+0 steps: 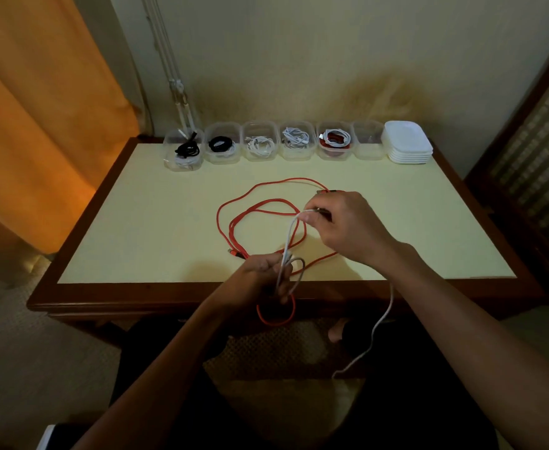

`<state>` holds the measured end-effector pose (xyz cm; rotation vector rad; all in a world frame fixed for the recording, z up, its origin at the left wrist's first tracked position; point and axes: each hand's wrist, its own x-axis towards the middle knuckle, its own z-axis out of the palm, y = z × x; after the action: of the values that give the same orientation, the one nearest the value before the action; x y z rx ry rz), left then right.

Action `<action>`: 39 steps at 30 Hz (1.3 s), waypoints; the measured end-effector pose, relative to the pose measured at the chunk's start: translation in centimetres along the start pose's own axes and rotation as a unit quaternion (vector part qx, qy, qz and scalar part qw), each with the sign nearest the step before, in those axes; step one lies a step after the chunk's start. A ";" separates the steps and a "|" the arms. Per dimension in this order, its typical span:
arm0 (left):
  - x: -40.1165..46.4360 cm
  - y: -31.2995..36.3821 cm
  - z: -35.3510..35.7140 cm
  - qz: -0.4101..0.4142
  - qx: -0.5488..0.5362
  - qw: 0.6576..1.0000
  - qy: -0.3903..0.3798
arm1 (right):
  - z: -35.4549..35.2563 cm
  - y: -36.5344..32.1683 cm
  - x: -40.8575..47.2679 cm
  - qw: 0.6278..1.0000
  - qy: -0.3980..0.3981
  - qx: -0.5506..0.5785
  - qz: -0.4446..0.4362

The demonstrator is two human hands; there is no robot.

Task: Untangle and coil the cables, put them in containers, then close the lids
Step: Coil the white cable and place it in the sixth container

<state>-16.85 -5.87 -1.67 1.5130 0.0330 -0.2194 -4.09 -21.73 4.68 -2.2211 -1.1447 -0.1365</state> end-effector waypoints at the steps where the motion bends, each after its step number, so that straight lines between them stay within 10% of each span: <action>1: -0.1 0.0 0.2 0.002 -0.022 1.000 -0.011 | 0.1 0.7 0.0 1.000 0.006 0.001 0.019; 8: 0.5 0.1 0.3 0.022 -0.215 0.976 -0.029 | 1.7 2.6 -0.9 0.993 0.026 -0.004 0.113; 17: 1.2 1.6 1.1 0.105 -0.213 0.971 0.017 | 4.8 2.1 -3.0 0.988 -0.095 -0.005 0.119; 26: 1.5 2.6 0.3 0.050 -0.471 0.868 0.146 | 6.4 -0.8 -7.3 0.903 -0.319 0.206 0.201; 30: 2.1 1.2 -2.1 0.064 -0.293 0.923 0.242 | 4.7 -1.9 -7.8 0.845 -0.362 0.292 0.264; 33: 2.9 0.5 -2.2 -0.003 0.040 0.945 0.325 | 3.7 -2.3 -7.0 0.876 -0.331 0.266 0.228; 39: 1.0 -0.5 -1.1 -0.020 0.185 0.981 0.048 | 2.4 -2.1 -4.3 0.972 -0.107 0.179 0.108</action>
<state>-15.86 -4.88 -2.37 1.8940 0.1036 -0.1921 -8.74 -22.45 2.22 -2.0473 -0.9398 0.3813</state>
